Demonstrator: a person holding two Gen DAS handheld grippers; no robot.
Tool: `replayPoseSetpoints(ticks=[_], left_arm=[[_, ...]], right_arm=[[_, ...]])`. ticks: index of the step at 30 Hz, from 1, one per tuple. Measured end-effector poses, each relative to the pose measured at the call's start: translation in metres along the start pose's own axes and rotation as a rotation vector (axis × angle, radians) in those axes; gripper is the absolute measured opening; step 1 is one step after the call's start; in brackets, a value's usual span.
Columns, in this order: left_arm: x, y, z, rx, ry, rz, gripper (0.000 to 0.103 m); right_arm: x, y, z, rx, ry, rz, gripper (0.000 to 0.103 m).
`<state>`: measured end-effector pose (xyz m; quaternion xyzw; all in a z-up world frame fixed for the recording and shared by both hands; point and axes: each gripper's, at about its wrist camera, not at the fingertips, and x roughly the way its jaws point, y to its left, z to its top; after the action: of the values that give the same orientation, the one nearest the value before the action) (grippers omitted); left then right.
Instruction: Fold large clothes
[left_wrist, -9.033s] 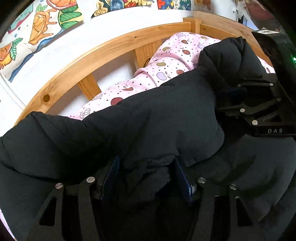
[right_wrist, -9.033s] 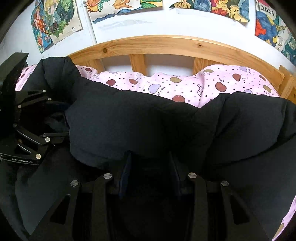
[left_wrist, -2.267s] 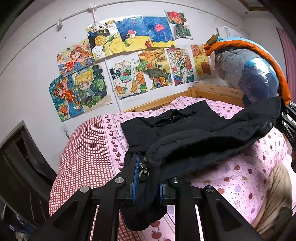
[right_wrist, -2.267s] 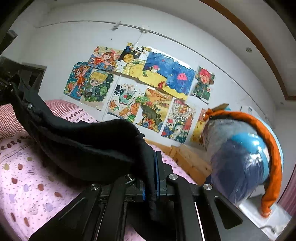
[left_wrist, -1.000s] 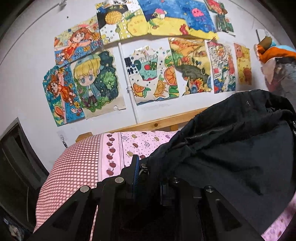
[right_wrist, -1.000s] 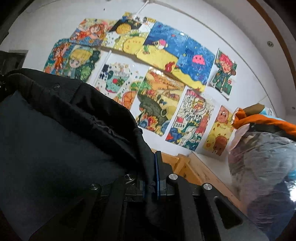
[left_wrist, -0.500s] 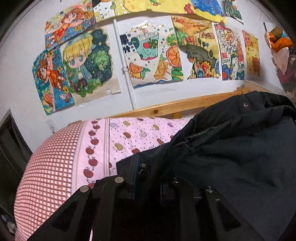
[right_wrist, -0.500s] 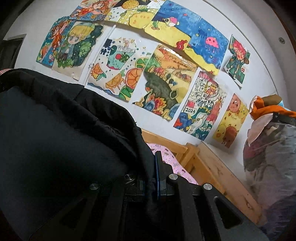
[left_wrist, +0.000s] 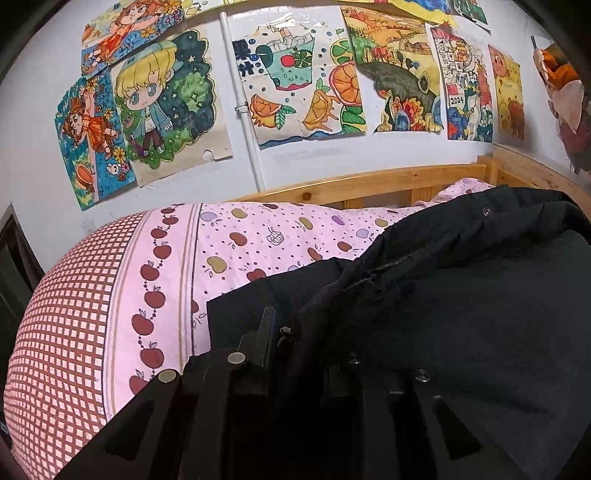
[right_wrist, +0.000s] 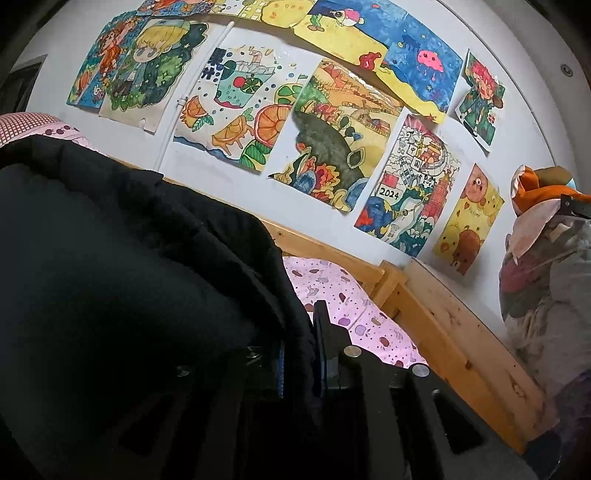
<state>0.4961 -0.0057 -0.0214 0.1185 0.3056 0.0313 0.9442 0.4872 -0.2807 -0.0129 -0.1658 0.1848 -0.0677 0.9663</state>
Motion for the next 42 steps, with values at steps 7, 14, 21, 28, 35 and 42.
replayPoseSetpoints(ticks=[7, 14, 21, 28, 35, 42], left_arm=[[-0.010, 0.008, -0.001, -0.043, -0.031, -0.051, 0.021], [-0.040, 0.022, 0.000, -0.124, -0.098, -0.104, 0.089], [-0.084, 0.020, 0.003, -0.161, -0.194, -0.217, 0.100], [-0.084, -0.030, -0.009, 0.035, -0.151, -0.311, 0.100], [-0.049, -0.055, 0.004, 0.064, -0.078, -0.286, 0.101], [-0.005, -0.037, 0.026, -0.080, 0.030, -0.226, 0.102]], right_arm=[[-0.009, -0.015, 0.000, 0.054, -0.020, 0.010, 0.046], [-0.052, -0.051, 0.005, 0.177, -0.136, 0.047, 0.082], [-0.086, -0.062, -0.004, 0.183, -0.164, 0.177, 0.090], [-0.062, -0.041, -0.023, 0.145, -0.029, 0.399, 0.092], [-0.008, -0.022, -0.021, 0.166, 0.082, 0.453, 0.092], [0.048, -0.019, -0.007, 0.137, 0.164, 0.344, 0.092]])
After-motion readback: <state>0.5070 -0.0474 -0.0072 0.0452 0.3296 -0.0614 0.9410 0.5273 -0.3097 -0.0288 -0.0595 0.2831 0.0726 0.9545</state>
